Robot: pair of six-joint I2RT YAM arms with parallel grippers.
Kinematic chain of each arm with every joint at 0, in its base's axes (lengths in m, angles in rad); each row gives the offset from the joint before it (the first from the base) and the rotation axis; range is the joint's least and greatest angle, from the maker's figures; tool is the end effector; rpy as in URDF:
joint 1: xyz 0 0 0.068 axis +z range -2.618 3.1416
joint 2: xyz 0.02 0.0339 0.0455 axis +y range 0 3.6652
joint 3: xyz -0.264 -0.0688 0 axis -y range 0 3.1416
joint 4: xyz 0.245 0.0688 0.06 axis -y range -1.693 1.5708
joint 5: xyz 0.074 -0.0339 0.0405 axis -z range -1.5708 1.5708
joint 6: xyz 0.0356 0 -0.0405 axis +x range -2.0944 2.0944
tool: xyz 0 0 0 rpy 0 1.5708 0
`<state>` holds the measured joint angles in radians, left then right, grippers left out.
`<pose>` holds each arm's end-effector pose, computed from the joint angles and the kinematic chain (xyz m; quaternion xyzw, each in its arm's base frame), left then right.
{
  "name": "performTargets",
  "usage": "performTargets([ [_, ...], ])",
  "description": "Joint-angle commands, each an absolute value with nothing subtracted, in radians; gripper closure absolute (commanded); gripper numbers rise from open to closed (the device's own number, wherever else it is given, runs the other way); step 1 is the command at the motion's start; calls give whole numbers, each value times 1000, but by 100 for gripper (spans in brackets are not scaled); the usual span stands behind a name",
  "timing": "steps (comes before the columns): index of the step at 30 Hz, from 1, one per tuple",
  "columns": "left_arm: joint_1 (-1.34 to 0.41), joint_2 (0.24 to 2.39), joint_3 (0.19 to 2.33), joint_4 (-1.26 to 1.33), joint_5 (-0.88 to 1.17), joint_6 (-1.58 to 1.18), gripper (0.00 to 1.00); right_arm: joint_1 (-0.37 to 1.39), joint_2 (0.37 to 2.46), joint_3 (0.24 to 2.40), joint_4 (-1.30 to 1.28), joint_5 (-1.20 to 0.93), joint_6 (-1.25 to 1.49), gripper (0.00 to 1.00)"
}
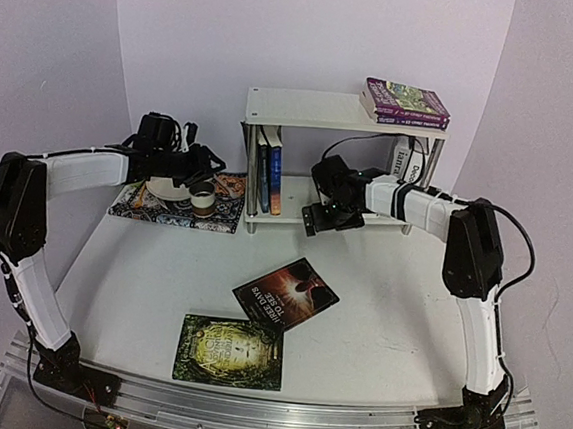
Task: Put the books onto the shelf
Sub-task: Adjust the book on the shelf.
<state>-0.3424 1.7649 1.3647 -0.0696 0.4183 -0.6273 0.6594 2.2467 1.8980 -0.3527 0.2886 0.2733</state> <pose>0.3860 -0.1529 0.2841 -0.0108 0.8407 -0.3951 0.3703 0.4160 0.3097 0.2224 -0.1128 0.8925 0.0709 0.4309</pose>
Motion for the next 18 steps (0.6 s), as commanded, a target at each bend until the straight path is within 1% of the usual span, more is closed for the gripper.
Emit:
performTargets([
  [1, -345, 1674, 1340, -33, 432, -616, 54, 624, 2224, 1974, -295, 324, 200, 3],
  [9, -345, 1618, 1289, -38, 433, -616, 54, 557, 2407, 2215, -284, 237, 165, 4],
  [13, -345, 1597, 1279, -41, 429, -617, 54, 555, 2490, 2303, -286, 256, 122, 8],
  [17, -345, 1585, 1275, -49, 426, -615, 54, 554, 2543, 2337, -295, 300, 74, 10],
  [18, -345, 1585, 1275, -51, 426, -616, 54, 556, 2545, 2337, -298, 313, 61, 12],
])
